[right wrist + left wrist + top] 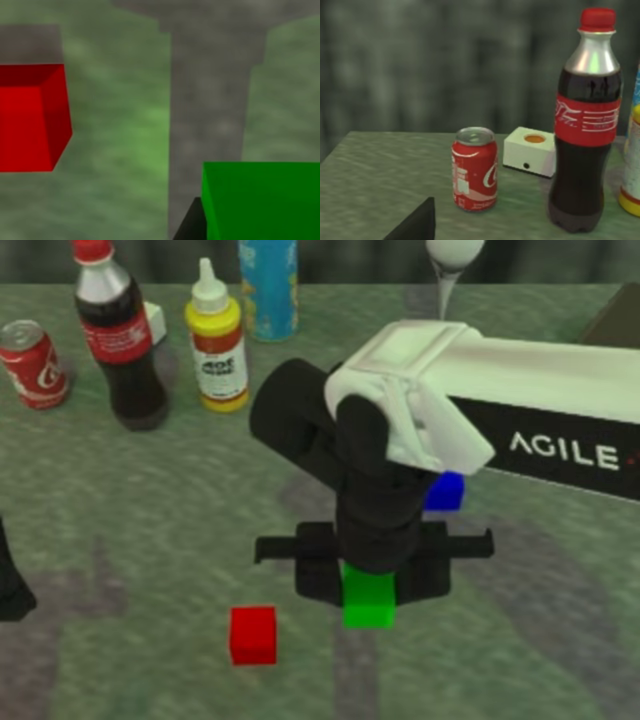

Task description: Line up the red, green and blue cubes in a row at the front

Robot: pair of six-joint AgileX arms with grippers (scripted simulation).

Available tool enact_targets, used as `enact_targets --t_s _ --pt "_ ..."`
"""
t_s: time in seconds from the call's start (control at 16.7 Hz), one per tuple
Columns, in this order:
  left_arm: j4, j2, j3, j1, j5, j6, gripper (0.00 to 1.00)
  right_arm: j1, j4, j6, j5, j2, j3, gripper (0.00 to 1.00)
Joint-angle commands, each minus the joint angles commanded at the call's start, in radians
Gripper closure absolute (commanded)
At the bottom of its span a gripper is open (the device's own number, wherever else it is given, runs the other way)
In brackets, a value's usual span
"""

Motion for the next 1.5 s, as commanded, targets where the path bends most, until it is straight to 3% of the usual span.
enact_targets --t_s 0.36,0.72,1.02,1.5 --pt "0.0 0.0 0.0 0.0 0.0 0.0 0.0 -0.001 0.018 0.003 -0.001 0.008 -0.012 1.0" --pt "0.0 0.0 0.0 0.0 0.0 0.0 0.0 0.004 0.218 0.008 0.0 0.072 -0.14 1.0" --pt "0.0 0.0 0.0 0.0 0.0 0.0 0.0 0.007 0.25 0.009 0.001 0.085 -0.163 1.0" --pt "0.0 0.0 0.0 0.0 0.0 0.0 0.0 0.007 0.25 0.009 0.001 0.085 -0.163 0.4"
